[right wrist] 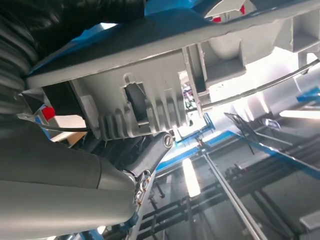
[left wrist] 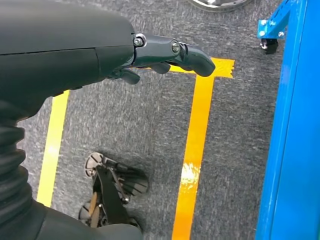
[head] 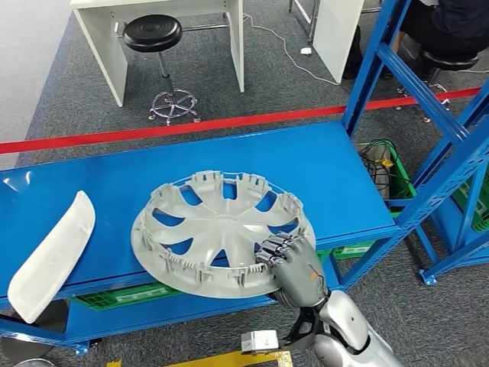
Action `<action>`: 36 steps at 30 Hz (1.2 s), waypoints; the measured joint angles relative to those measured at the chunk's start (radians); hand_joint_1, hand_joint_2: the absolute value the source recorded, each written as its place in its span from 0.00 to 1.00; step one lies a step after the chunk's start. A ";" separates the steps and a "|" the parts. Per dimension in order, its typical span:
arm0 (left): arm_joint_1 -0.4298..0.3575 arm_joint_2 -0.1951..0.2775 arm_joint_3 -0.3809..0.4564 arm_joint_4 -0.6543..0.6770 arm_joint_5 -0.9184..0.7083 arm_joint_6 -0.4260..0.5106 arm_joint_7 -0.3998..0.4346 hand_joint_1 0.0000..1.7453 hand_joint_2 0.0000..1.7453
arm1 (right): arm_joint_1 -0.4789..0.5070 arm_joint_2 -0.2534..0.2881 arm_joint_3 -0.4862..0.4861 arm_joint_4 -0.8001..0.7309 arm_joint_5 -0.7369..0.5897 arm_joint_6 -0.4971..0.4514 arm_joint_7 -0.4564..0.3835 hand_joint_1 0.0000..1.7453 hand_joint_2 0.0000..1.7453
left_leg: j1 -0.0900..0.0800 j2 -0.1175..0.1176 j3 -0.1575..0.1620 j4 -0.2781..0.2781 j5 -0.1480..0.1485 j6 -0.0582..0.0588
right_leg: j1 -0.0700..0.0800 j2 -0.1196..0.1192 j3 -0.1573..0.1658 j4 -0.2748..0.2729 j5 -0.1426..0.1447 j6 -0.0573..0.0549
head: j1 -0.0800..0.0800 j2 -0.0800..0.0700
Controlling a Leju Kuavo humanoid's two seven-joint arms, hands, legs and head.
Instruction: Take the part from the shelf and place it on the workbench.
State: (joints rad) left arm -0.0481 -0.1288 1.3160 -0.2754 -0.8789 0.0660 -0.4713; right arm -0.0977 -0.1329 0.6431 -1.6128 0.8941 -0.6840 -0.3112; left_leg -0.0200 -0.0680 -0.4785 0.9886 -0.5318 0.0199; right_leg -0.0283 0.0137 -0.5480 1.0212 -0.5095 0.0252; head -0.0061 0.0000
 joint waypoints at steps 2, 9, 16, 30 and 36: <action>0.001 0.000 0.003 0.000 0.002 -0.009 -0.007 0.00 0.00 | 0.004 -0.001 0.000 -0.018 -0.021 0.000 -0.013 1.00 1.00 | 0.000 0.000 0.000 0.000 0.000 0.000 | 0.000 0.000 0.000 0.000 0.000 0.000 | 0.000 0.000; 0.002 0.000 0.009 0.000 0.009 -0.013 -0.017 0.00 0.00 | 0.019 -0.009 0.000 -0.071 -0.098 0.000 -0.062 1.00 1.00 | 0.000 0.000 0.000 0.000 0.000 0.000 | 0.000 0.000 0.000 0.000 0.000 0.000 | 0.000 0.000; 0.002 -0.001 0.014 0.000 0.008 -0.013 -0.026 0.00 0.00 | 0.028 -0.016 0.001 -0.115 -0.129 0.000 -0.096 1.00 1.00 | 0.000 0.000 0.000 0.000 0.000 0.000 | 0.000 0.000 0.000 0.000 0.000 0.000 | 0.000 0.000; 0.002 -0.004 0.023 0.000 0.008 -0.009 -0.030 0.00 0.00 | 0.034 -0.023 0.002 -0.161 -0.159 0.000 -0.116 1.00 1.00 | 0.011 0.012 0.009 -0.028 0.020 0.032 | 0.005 -0.006 -0.078 0.121 -0.054 0.020 | 0.007 0.000; 0.004 -0.005 0.024 0.000 0.008 -0.006 -0.030 0.00 0.00 | 0.043 -0.025 0.001 -0.163 -0.168 0.000 -0.123 1.00 1.00 | 0.013 0.015 0.033 -0.021 -0.008 0.022 | 0.006 -0.006 -0.126 0.134 0.032 0.021 | 0.009 0.000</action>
State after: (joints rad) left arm -0.0439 -0.1339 1.3401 -0.2754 -0.8708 0.0597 -0.5013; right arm -0.0543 -0.1576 0.6444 -1.7755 0.7258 -0.6836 -0.4343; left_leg -0.0065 -0.0533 -0.4460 0.9673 -0.5403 0.0417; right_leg -0.0227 0.0077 -0.6736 1.1549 -0.4771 0.0457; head 0.0025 0.0000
